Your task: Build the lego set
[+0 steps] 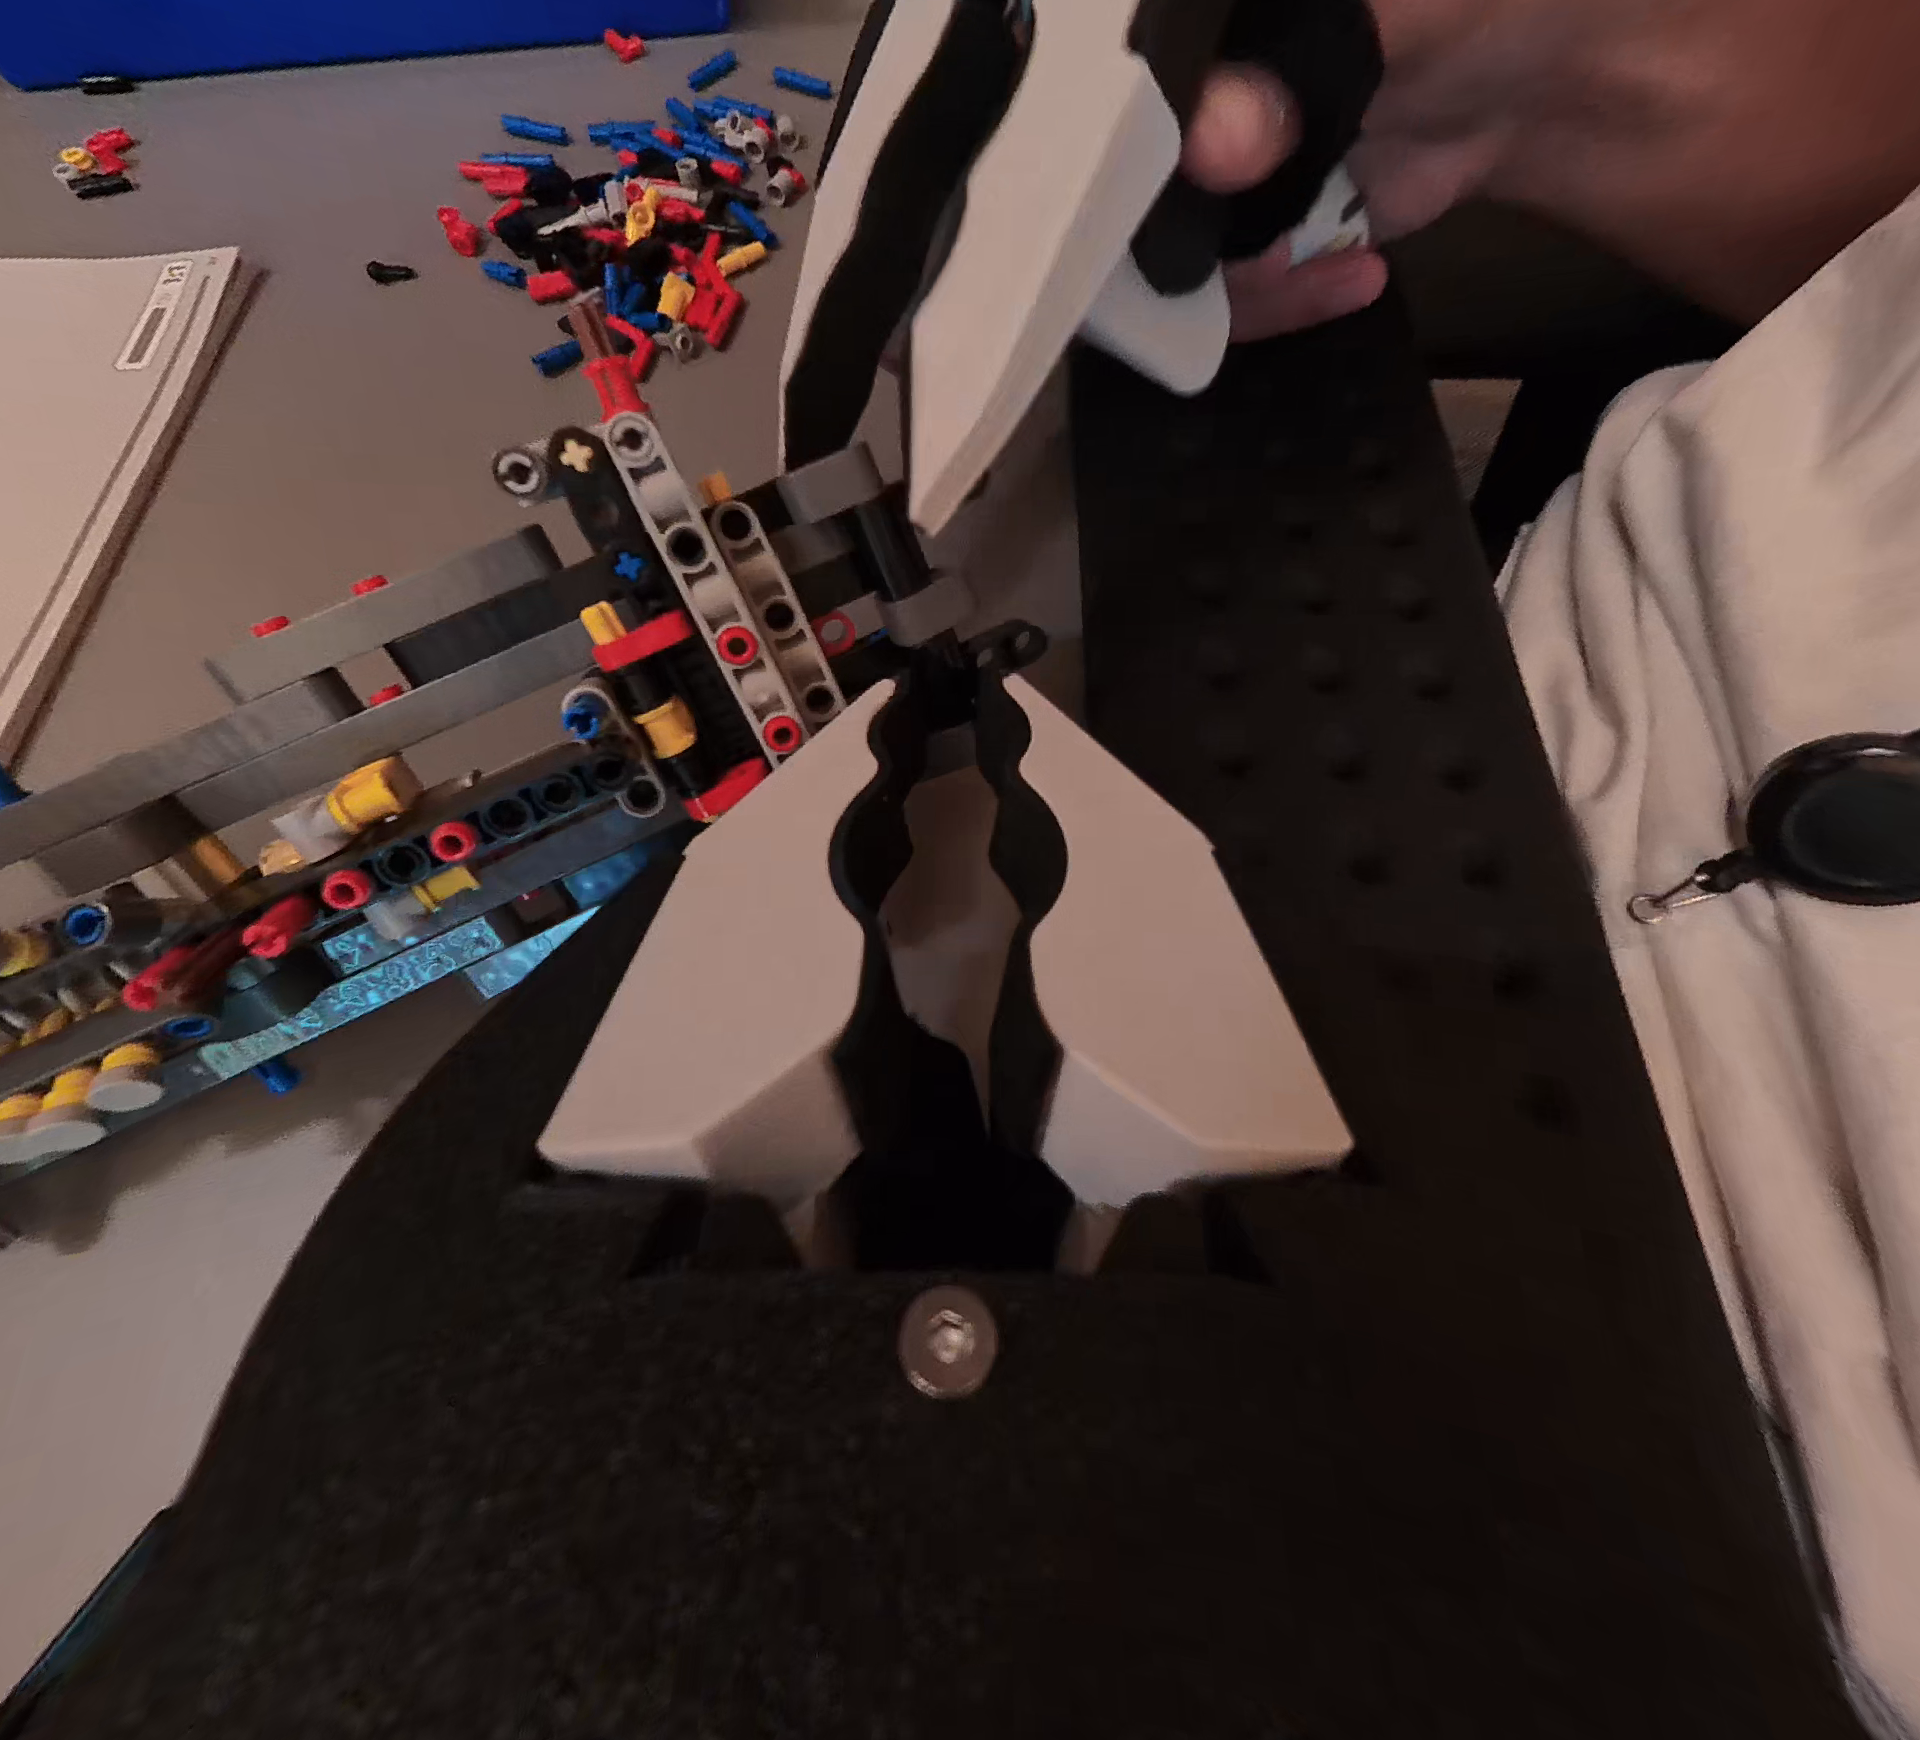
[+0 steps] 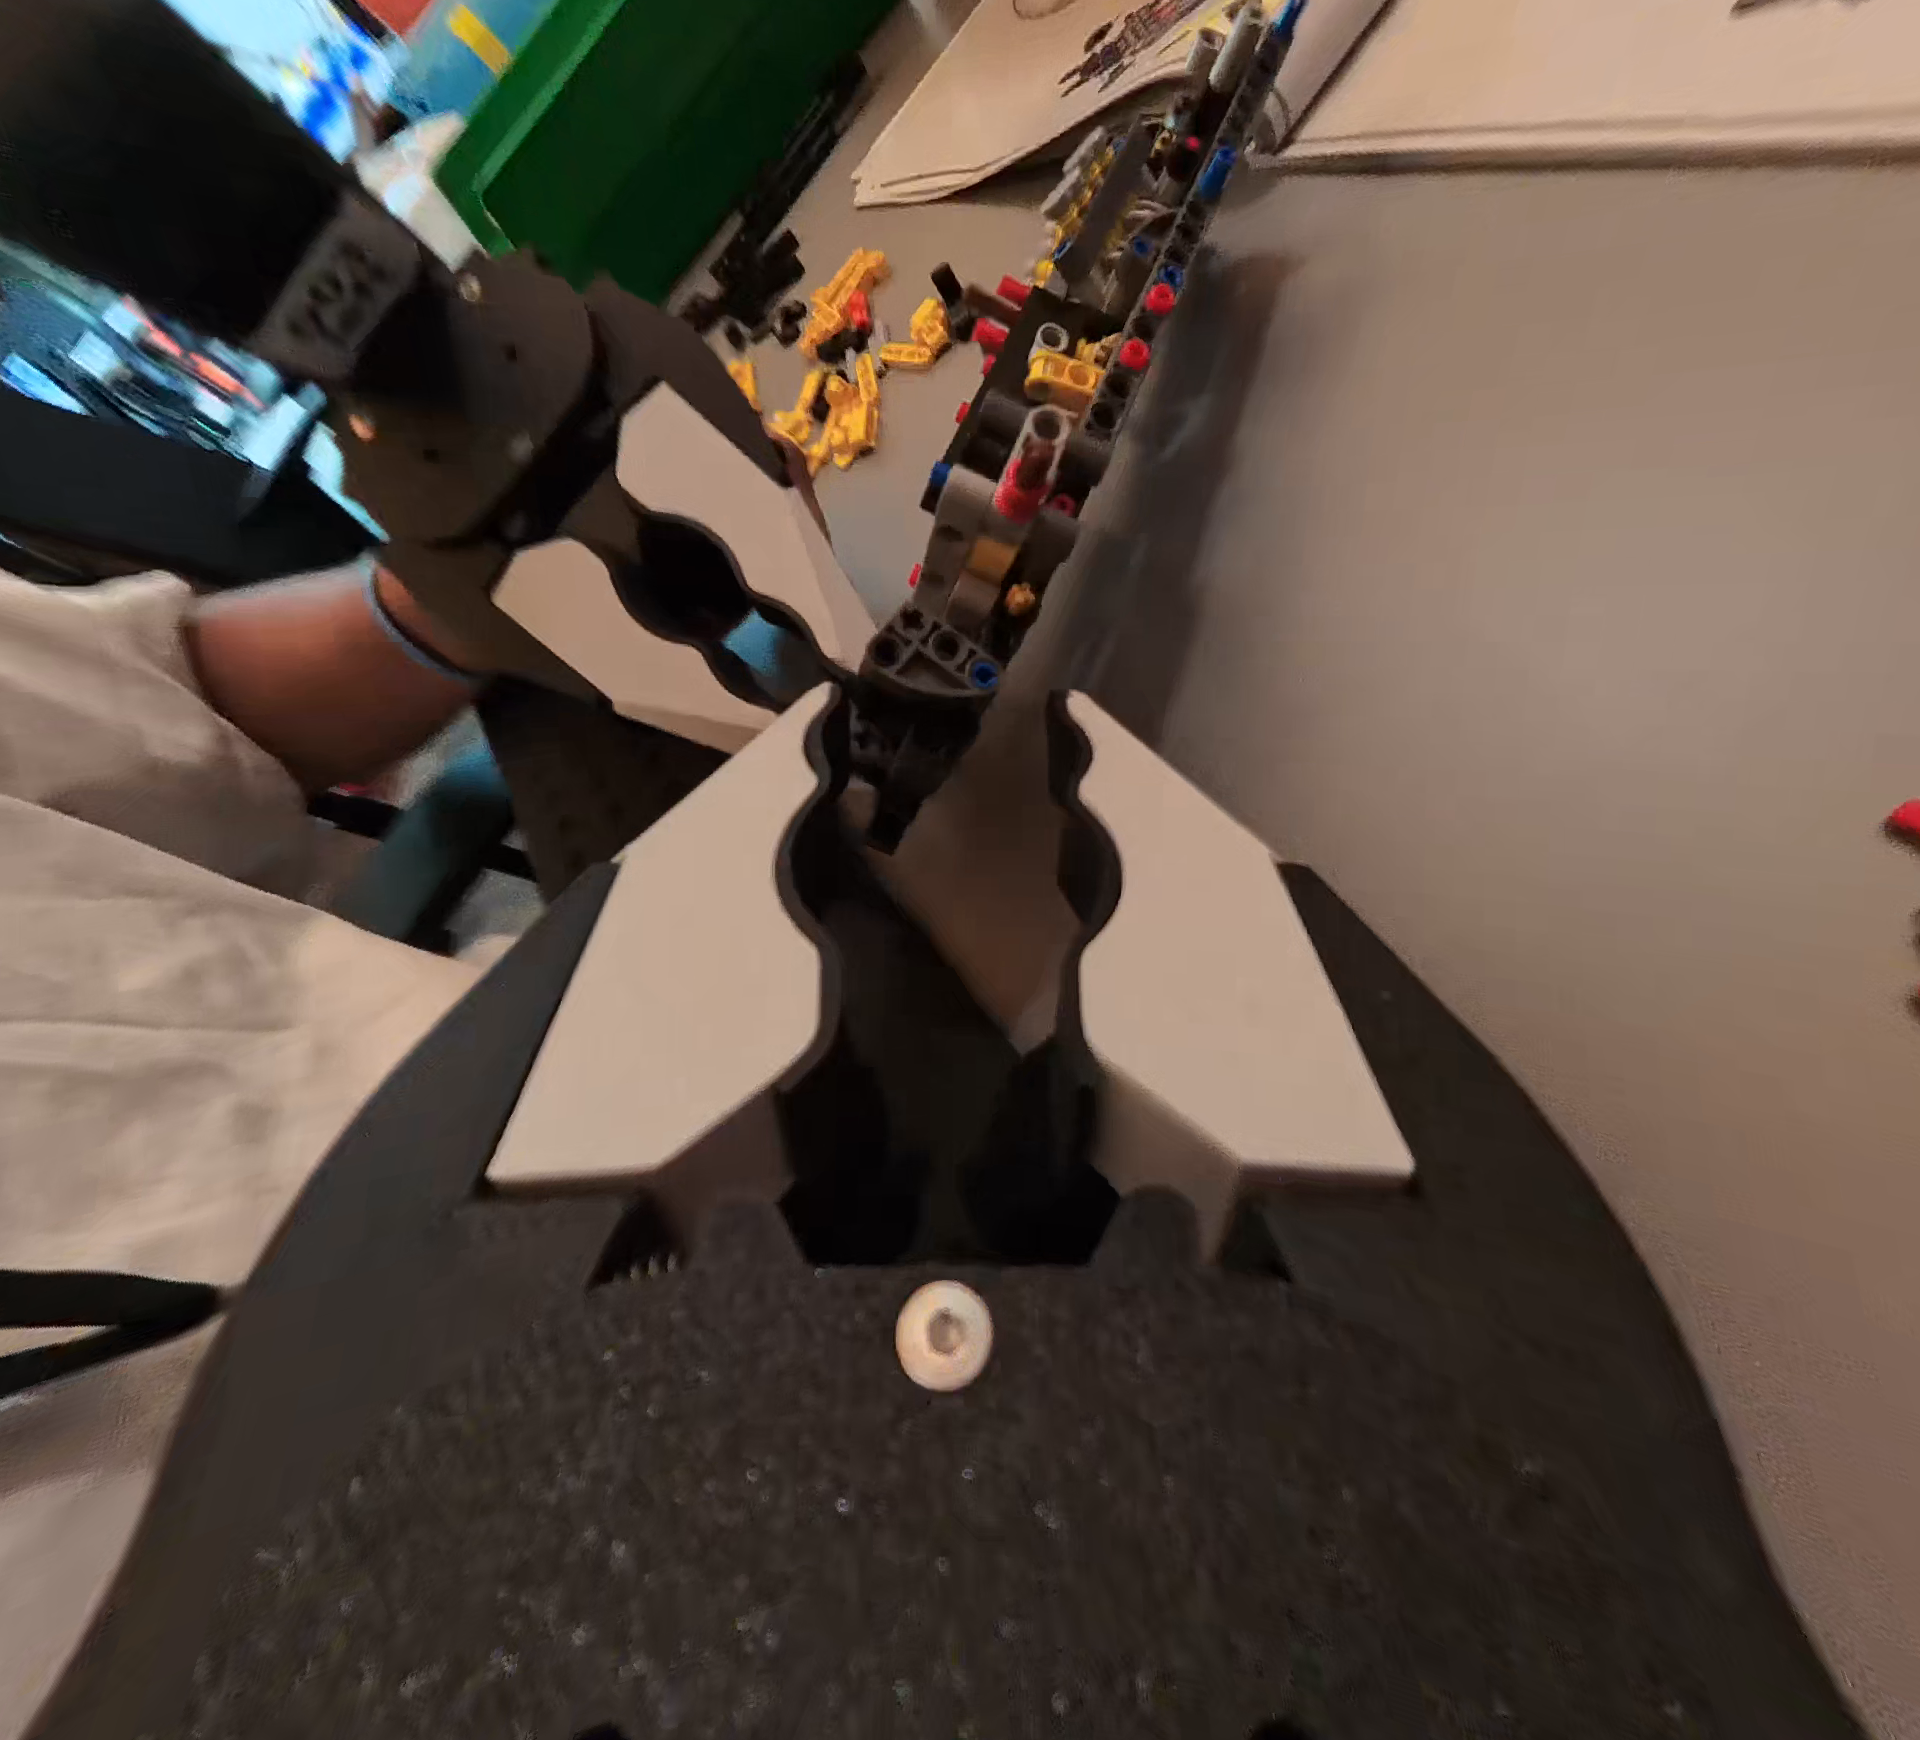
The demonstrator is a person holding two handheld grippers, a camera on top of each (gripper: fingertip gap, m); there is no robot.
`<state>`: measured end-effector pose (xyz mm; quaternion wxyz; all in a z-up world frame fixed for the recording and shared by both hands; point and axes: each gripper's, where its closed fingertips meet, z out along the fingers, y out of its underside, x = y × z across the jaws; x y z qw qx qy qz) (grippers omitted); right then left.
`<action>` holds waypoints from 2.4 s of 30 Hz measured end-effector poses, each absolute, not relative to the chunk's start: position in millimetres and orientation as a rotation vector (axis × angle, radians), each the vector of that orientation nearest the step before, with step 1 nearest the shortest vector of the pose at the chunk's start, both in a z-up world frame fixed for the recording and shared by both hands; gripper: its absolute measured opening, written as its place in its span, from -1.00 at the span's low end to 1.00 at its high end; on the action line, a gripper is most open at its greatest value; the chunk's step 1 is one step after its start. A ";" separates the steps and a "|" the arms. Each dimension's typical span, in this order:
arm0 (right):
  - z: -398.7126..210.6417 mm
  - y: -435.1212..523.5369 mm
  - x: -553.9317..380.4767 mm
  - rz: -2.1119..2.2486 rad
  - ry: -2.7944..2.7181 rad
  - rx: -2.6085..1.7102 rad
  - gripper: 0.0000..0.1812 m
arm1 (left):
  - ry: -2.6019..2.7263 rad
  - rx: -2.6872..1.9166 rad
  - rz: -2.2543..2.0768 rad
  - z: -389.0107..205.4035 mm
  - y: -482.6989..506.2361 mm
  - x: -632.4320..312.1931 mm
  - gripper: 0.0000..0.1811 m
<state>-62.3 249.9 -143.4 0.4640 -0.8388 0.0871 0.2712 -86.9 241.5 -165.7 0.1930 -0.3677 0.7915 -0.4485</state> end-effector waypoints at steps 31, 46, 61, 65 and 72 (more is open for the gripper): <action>-176.4 238.1 -64.9 0.903 0.068 -2.294 -0.68 | 2.417 -0.927 -1.055 -189.3 242.1 -105.5 -0.89; -176.0 241.9 -73.4 0.522 -0.879 -2.245 -0.71 | 2.271 -1.132 -1.194 -168.5 258.7 -122.5 -0.73; -192.2 243.0 -73.6 0.434 -1.017 -2.208 -0.81 | 2.355 -1.163 -1.007 -190.0 259.1 -117.0 -0.84; -185.1 246.8 -76.4 0.400 -1.056 -2.120 -0.73 | 2.368 -1.193 -1.012 -191.3 260.8 -120.2 -0.83; -192.4 248.1 -88.8 0.459 -1.100 -2.103 -0.82 | 2.396 -1.183 -0.922 -192.5 263.3 -120.9 -0.84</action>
